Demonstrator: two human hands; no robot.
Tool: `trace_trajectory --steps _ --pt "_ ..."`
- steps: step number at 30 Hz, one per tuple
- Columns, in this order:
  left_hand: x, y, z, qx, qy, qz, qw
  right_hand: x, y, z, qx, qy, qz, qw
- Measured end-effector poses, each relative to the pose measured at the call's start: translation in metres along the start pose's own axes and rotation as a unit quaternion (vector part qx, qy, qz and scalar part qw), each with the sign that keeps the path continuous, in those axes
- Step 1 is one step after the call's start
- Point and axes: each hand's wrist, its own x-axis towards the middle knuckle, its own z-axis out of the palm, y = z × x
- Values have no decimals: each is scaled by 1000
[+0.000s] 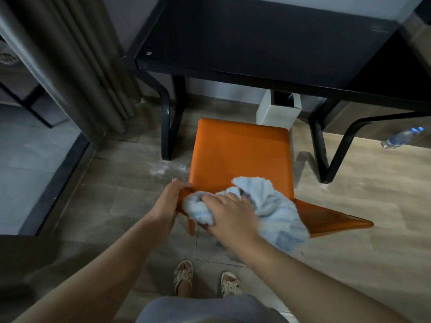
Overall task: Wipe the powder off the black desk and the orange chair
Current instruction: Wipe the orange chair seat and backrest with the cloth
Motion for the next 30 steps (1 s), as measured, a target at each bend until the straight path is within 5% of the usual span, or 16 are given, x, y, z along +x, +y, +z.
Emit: trace_trajectory --steps 3,8,13,17,19,23,27,30 --pt "0 2 -1 -91 -2 -39 995 7 -16 -6 59 -62 30 996" --pt "0 2 -6 -63 -33 -36 997 -28 43 -24 71 -162 45 983" --pt "1 -4 -21 -207 -55 -102 971 5 -12 -4 -12 -62 42 997" --pt "3 -3 -54 -325 -54 -127 936 50 -60 1 124 -69 7 990" --pt "5 1 -73 -328 -45 -108 937 76 -77 -1 245 -95 67 962" --pt "13 17 -89 -208 -40 -19 977 118 -87 -11 582 -16 278 764" --pt "25 30 -83 -51 -57 87 993 132 -75 -20 801 -69 379 459" --pt "35 37 -77 -23 -85 110 990 133 -64 -13 833 -66 396 382"
